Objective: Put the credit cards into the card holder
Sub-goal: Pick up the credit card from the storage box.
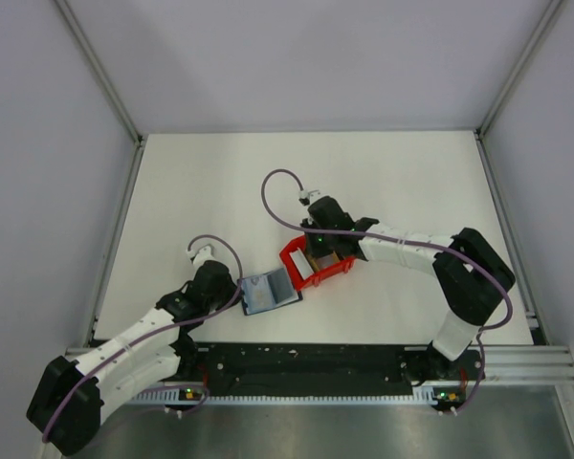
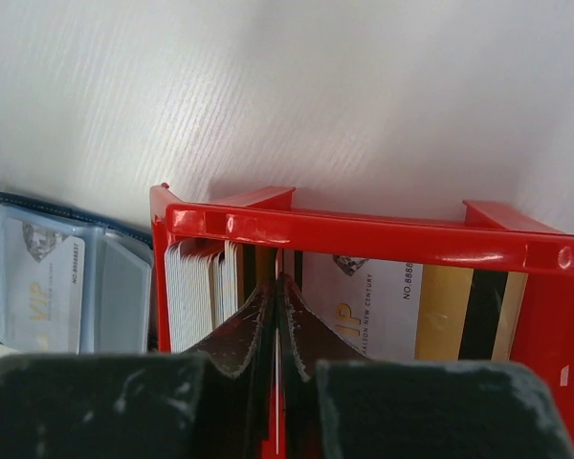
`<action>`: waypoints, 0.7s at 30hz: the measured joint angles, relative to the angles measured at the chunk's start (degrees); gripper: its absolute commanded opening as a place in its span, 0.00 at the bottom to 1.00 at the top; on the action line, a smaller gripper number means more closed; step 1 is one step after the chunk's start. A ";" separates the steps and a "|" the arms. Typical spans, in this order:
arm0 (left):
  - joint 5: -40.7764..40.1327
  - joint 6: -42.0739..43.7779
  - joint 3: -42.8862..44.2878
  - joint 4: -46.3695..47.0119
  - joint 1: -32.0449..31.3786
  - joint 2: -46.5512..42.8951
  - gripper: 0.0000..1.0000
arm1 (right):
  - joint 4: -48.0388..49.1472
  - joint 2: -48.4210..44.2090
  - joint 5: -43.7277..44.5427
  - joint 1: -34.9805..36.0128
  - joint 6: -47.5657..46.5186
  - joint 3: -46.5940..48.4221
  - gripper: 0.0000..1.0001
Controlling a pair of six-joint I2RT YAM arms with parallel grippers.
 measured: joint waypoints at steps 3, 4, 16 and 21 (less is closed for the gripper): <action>0.00 0.00 0.00 -0.02 0.00 0.00 0.00 | -0.83 0.02 -0.46 0.02 0.02 0.02 0.06; 0.00 0.00 0.00 -0.02 0.00 0.00 0.00 | -1.77 0.02 -0.76 0.04 0.02 0.00 0.08; 0.00 0.00 0.00 0.00 0.00 0.00 0.00 | -4.48 -0.13 -1.79 0.07 0.04 -0.17 0.00; 0.02 0.00 0.00 0.00 -0.02 0.00 0.00 | -5.20 -4.24 1.68 0.07 0.00 -0.92 0.00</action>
